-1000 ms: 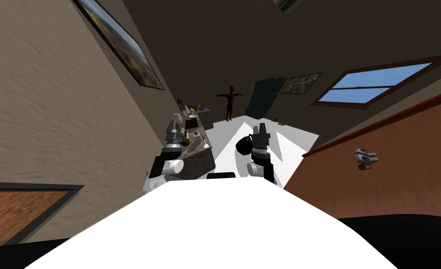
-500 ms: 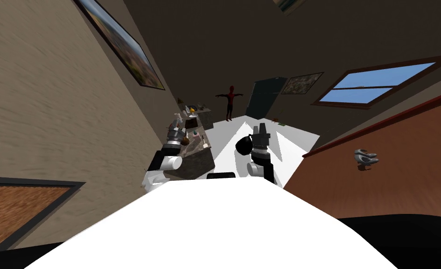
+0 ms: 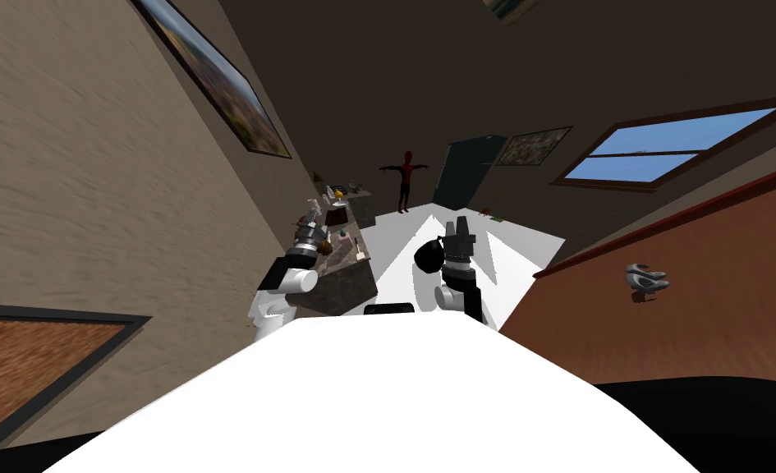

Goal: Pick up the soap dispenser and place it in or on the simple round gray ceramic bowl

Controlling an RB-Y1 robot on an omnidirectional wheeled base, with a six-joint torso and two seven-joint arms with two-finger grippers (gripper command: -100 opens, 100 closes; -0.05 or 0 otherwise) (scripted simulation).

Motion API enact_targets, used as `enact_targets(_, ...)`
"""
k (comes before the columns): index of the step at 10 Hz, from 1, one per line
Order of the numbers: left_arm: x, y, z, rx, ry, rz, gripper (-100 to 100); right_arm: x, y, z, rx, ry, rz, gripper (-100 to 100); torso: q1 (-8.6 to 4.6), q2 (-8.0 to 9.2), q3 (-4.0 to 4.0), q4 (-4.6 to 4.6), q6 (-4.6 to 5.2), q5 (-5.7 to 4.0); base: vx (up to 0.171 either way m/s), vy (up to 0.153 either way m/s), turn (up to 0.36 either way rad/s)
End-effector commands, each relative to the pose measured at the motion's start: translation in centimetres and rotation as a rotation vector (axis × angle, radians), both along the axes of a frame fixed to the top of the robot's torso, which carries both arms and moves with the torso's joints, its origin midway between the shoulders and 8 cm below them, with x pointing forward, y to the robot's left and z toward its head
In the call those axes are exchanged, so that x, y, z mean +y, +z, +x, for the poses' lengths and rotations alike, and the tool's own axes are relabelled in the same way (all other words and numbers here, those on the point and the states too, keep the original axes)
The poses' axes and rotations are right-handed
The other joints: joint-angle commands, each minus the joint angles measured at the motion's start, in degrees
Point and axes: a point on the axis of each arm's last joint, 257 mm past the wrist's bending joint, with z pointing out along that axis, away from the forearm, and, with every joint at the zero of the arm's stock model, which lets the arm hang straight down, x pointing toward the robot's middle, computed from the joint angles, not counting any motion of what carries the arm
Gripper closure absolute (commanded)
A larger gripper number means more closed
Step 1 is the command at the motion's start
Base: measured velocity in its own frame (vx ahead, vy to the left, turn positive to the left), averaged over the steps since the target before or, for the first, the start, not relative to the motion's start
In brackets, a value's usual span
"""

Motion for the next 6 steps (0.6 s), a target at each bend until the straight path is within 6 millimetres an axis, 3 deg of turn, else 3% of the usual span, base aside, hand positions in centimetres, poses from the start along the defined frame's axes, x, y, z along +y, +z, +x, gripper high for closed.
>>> enact_targets(1, 0.6, 0.1, 1.2, 0.026, 0.0, 0.006, -100, 0.0, 0.0, 0.0, 0.0, 0.0, 0.0, 0, 0.0, 0.0, 0.0, 0.0, 0.0, 0.0, 0.003, -0.044, 0.032)
enact_targets(6, 1.8, -1.1, 3.4, 0.127, 0.005, 0.012, -100, 0.0, 0.0, 0.0, 0.0, 0.0, 0.0, 0, 0.01, -0.02, -0.01, 0.0, 0.0, 0.0, 0.001, -0.03, 0.022)
